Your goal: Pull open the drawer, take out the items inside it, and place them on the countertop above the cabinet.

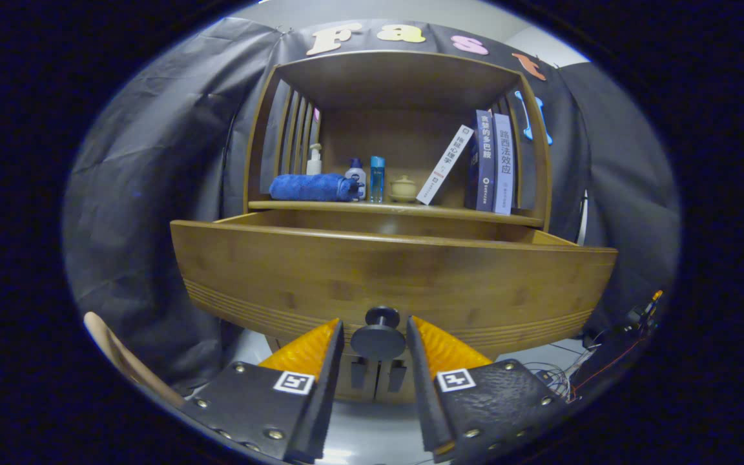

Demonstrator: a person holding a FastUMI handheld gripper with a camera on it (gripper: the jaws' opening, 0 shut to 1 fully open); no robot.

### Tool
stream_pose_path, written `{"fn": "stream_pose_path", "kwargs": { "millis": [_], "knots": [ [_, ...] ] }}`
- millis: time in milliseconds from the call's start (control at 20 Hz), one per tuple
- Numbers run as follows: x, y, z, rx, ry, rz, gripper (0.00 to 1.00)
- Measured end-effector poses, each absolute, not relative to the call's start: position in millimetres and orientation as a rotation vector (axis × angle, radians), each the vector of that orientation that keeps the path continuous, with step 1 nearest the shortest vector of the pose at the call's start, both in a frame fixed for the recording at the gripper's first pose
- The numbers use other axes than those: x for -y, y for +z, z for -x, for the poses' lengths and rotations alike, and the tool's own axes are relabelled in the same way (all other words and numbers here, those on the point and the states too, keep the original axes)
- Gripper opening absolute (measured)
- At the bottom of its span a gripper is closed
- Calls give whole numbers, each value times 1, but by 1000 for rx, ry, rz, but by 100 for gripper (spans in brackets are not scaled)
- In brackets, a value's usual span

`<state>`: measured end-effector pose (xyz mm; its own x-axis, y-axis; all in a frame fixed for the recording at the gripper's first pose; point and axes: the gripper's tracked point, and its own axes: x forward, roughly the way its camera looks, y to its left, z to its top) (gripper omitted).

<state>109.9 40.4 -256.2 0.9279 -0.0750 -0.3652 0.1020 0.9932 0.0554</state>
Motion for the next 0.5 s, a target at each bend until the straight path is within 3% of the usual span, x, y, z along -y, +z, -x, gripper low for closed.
{"fn": "stream_pose_path", "kwargs": {
  "millis": [200, 500],
  "knots": [
    [-34, -245, -103, -353, -104, -69, 57],
    [-30, -207, -103, -279, -118, -65, 57]
  ]
}}
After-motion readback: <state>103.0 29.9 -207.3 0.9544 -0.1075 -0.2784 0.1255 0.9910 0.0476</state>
